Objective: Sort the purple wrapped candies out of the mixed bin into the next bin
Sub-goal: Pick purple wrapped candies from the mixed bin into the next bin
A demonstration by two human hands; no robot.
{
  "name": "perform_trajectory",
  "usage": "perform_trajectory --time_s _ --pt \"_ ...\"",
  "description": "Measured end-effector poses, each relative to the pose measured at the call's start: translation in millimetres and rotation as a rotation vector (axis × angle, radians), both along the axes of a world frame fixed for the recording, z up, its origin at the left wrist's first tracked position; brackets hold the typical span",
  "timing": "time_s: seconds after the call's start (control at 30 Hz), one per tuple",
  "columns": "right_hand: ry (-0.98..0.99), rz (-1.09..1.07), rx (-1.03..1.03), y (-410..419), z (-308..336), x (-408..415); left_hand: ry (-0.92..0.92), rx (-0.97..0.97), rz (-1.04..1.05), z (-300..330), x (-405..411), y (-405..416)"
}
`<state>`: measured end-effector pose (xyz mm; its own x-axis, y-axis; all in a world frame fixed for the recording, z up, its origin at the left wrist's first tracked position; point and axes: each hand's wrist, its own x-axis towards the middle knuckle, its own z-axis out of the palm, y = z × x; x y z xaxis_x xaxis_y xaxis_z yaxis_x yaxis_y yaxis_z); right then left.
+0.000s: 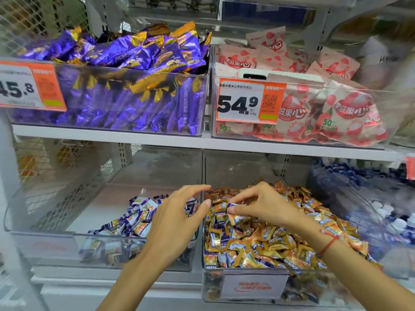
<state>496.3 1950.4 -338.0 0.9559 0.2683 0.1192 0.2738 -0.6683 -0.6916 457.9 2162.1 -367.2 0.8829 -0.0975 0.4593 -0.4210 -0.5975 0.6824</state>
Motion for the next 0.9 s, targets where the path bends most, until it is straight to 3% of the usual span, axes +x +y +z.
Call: perform_trajectory --time_s 0.1,0.17,0.4,0.6,0.67,0.73,0.8,0.9 --pt "-0.029 -0.018 -0.159 -5 5 0 0.019 -0.005 0.002 1 -1 -4" --pt "0.001 -0.017 -0.138 -13 8 2 0.043 -0.023 0.021 1 0 -4" --pt "0.147 -0.027 0.496 5 16 -15 0.070 -0.136 -0.041 2 -1 -7" --pt "0.076 0.002 0.543 33 16 -18 -0.027 -0.398 -0.116 9 -4 -10" --pt "-0.027 0.004 0.264 23 8 -9 -0.009 -0.420 -0.073 8 -1 -3" --pt "-0.015 0.116 -0.256 11 -7 0 0.036 -0.435 -0.037 5 2 5" --pt "0.019 0.239 -0.625 3 -21 5 0.064 -0.440 -0.011 3 6 11" --pt "-0.099 0.229 -0.681 3 -19 10 0.090 -0.427 0.001 3 7 14"
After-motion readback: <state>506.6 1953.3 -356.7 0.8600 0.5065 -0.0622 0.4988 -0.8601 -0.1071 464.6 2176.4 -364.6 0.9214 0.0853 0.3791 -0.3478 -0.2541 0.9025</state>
